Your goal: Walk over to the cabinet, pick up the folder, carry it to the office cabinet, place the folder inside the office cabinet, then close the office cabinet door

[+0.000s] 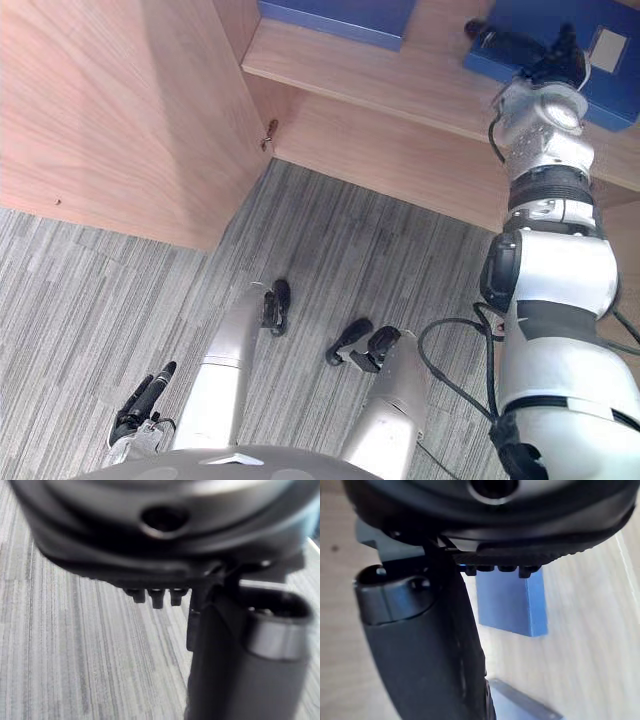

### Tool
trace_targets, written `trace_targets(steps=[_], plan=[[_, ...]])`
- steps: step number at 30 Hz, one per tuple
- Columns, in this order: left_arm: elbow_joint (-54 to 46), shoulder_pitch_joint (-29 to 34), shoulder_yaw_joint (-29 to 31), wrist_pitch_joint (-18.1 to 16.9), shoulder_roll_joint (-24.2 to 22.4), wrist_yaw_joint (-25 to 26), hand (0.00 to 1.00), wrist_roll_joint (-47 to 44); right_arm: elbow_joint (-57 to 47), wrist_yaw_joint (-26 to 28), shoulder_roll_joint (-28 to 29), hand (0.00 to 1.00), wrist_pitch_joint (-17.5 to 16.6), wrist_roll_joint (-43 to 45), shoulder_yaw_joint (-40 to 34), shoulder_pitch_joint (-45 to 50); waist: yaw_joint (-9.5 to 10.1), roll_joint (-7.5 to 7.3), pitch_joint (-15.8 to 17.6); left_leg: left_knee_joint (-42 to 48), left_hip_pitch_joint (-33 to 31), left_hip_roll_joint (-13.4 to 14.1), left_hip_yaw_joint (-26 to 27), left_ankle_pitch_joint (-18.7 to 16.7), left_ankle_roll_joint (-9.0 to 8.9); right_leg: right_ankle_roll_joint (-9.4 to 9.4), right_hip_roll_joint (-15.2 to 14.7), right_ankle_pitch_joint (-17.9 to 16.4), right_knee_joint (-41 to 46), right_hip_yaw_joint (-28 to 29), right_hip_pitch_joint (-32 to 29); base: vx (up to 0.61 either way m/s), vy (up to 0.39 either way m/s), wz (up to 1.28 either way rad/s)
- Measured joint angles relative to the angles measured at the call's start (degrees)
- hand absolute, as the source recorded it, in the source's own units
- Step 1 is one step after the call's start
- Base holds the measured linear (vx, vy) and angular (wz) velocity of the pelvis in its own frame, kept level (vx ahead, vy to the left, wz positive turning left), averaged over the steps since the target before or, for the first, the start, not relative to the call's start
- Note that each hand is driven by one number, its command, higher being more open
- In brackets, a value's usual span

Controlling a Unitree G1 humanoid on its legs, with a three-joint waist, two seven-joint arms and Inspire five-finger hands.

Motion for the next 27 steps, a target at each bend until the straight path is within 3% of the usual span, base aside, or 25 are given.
trace_targets(steps=[1, 3, 6, 10, 13, 16, 22, 27], plan=[[0.01, 0.05, -0.02, 0.03, 0.19, -0.22, 1.0, 0.05, -0.07, 0.58, 0.0, 1.0, 0.06, -3.1, 0.75, 0.66, 0.05, 0.0, 0.0, -0.04, 0.09, 0.01, 0.02, -0.01, 0.0, 0.0, 0.02, 0.0, -0.04, 0.02, 0.06, -0.01, 0.035, -0.03], [0.49, 0.13, -0.11, 0.08, 1.13, -1.18, 1.0, 0.15, -0.92, 4.37, 0.03, 1.0, 0.66, -18.09, 4.0, 3.69, 0.36, -0.01, 0.01, -0.33, 0.42, 0.36, 0.32, -0.12, -0.17, 0.12, 0.46, 0.11, -0.45, 0.37, 0.1, -0.01, 0.036, -0.08], [1.05, 0.19, -0.11, 0.18, 2.04, -1.92, 1.0, 1.89, -2.46, 8.58, 0.03, 1.0, 0.72, -25.88, 5.65, 8.14, 0.93, -0.04, 0.02, -0.57, 0.5, 0.59, 0.57, -0.32, -0.49, 0.18, 0.74, 0.17, -0.66, 0.63, -0.16, -0.01, 0.033, -0.06], [1.53, 0.18, -1.03, 0.19, 2.12, -2.48, 1.0, 2.3, -5.24, 11.49, 0.02, 1.0, -1.06, -31.25, 6.36, 11.97, 0.93, -0.05, 0.03, -0.63, 0.49, 0.62, 0.6, -0.32, -0.47, 0.18, 0.75, 0.17, -0.7, 0.65, -0.23, 0.0, 0.017, 0.0], [2.13, -0.17, -7.55, 0.35, 2.42, -2.33, 1.0, 2.21, -5.36, 12.36, -0.14, 1.0, -1.53, -36.81, 10.05, 12.12, 0.11, -0.09, 0.06, -0.63, 0.43, 0.64, 0.64, -0.32, -0.41, 0.29, 0.77, 0.32, -0.83, 0.66, -0.27, -0.02, 0.044, -0.01], [2.03, -0.42, -10.15, 0.25, 0.88, -2.46, 1.0, 1.7, -5.35, 14.55, -0.36, 1.0, -1.42, -42.55, 10.08, 12.12, -0.09, -0.22, 0.14, -0.64, 0.4, 0.63, 0.69, -0.34, -0.29, 0.47, 0.81, 0.57, -1.05, 0.7, -0.26, -0.02, 0.048, -0.02], [3.01, -0.34, -9.38, 1.14, 0.27, -2.29, 1.0, 1.62, -5.49, 18.08, -3.64, 1.0, -0.94, -47.86, 13.22, 12.12, 0.04, -0.34, 0.35, -0.8, 0.37, 0.62, 0.94, -0.11, 0.4, 0.84, 0.84, 0.98, -1.59, 0.83, -0.31, -0.01, 0.052, -0.02], [3.13, -1.78, -8.29, 2.05, 0.24, -1.78, 1.0, -0.74, -17.24, 18.87, -5.17, 1.0, 1.66, -50.15, 18.41, 11.98, -0.95, -0.57, 1.87, -0.72, 0.51, 2.81, 2.78, -0.35, 1.0, 0.85, 3.06, 2.78, -3.12, 2.76, -1.73, -0.03, 0.054, -0.3]])
